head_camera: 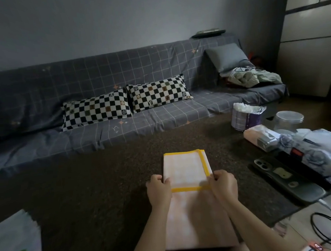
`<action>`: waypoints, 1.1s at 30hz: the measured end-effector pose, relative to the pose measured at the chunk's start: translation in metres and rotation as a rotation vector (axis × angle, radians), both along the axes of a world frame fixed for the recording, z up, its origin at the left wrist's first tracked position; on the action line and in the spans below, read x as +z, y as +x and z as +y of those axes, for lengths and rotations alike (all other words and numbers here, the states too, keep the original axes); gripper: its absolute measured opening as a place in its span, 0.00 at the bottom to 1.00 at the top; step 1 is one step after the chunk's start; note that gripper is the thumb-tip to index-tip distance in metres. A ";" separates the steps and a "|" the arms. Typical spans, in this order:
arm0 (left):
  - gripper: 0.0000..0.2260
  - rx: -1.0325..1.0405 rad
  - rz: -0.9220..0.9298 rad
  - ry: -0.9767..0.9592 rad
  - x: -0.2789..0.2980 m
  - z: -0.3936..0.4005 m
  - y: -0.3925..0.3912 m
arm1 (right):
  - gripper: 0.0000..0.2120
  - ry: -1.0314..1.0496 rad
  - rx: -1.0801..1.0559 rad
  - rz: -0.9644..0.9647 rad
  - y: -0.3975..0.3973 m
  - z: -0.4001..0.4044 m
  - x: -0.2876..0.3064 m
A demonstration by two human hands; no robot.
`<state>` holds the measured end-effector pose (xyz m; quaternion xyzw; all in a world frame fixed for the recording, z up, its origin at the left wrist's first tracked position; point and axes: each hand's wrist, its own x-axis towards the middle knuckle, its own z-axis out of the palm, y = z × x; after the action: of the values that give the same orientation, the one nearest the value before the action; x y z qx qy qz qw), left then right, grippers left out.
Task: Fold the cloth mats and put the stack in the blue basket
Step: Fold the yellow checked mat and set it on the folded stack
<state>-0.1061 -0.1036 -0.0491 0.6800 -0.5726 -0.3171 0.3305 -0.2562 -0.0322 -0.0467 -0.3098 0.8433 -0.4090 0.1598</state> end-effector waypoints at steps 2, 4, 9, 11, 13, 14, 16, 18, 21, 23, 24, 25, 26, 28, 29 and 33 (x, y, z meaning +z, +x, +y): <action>0.13 0.023 0.036 0.047 0.001 -0.005 -0.002 | 0.04 0.028 -0.070 -0.059 -0.001 -0.007 0.001; 0.12 0.036 0.081 0.077 0.002 -0.008 -0.004 | 0.05 0.058 -0.122 -0.135 -0.004 -0.013 0.003; 0.10 0.077 0.173 0.150 0.006 -0.011 -0.006 | 0.03 0.065 -0.144 -0.224 -0.012 -0.018 0.001; 0.08 0.093 0.214 0.171 0.007 -0.011 -0.006 | 0.04 0.054 -0.126 -0.254 -0.015 -0.017 0.001; 0.07 0.102 0.221 0.147 0.007 -0.010 -0.006 | 0.04 0.024 -0.125 -0.285 -0.016 -0.014 0.002; 0.06 0.102 0.221 0.123 0.005 -0.008 -0.006 | 0.04 0.006 -0.121 -0.296 -0.017 -0.013 0.001; 0.05 0.103 0.228 0.072 0.003 -0.004 -0.007 | 0.03 -0.048 -0.105 -0.317 -0.017 -0.010 -0.001; 0.06 0.094 0.267 0.048 0.003 -0.001 -0.006 | 0.03 -0.108 -0.075 -0.338 -0.017 -0.008 -0.004; 0.09 0.063 0.384 0.070 0.006 0.001 0.001 | 0.02 -0.168 -0.014 -0.378 -0.019 -0.003 -0.004; 0.11 0.043 0.469 0.091 0.011 0.003 0.006 | 0.02 -0.193 0.025 -0.408 -0.022 0.001 -0.004; 0.13 0.021 0.486 0.100 0.013 0.003 0.009 | 0.01 -0.206 0.047 -0.418 -0.024 0.003 -0.004; 0.14 -0.010 0.488 0.114 0.014 0.003 0.012 | 0.01 -0.222 0.073 -0.433 -0.024 0.006 -0.002; 0.15 -0.049 0.494 0.135 0.015 0.003 0.014 | 0.02 -0.243 0.104 -0.458 -0.025 0.009 -0.001; 0.14 -0.110 0.506 0.190 0.016 0.002 0.018 | 0.03 -0.288 0.153 -0.525 -0.026 0.014 0.004; 0.13 -0.129 0.512 0.219 0.017 0.002 0.019 | 0.04 -0.307 0.174 -0.564 -0.026 0.017 0.007; 0.18 -0.150 0.632 0.250 0.020 0.006 0.027 | 0.10 -0.343 0.239 -0.713 -0.035 0.023 0.005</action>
<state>-0.0795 -0.0972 -0.0289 0.5396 -0.4469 -0.6030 0.3816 -0.2907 -0.0093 -0.0420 -0.2667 0.6129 -0.6037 0.4344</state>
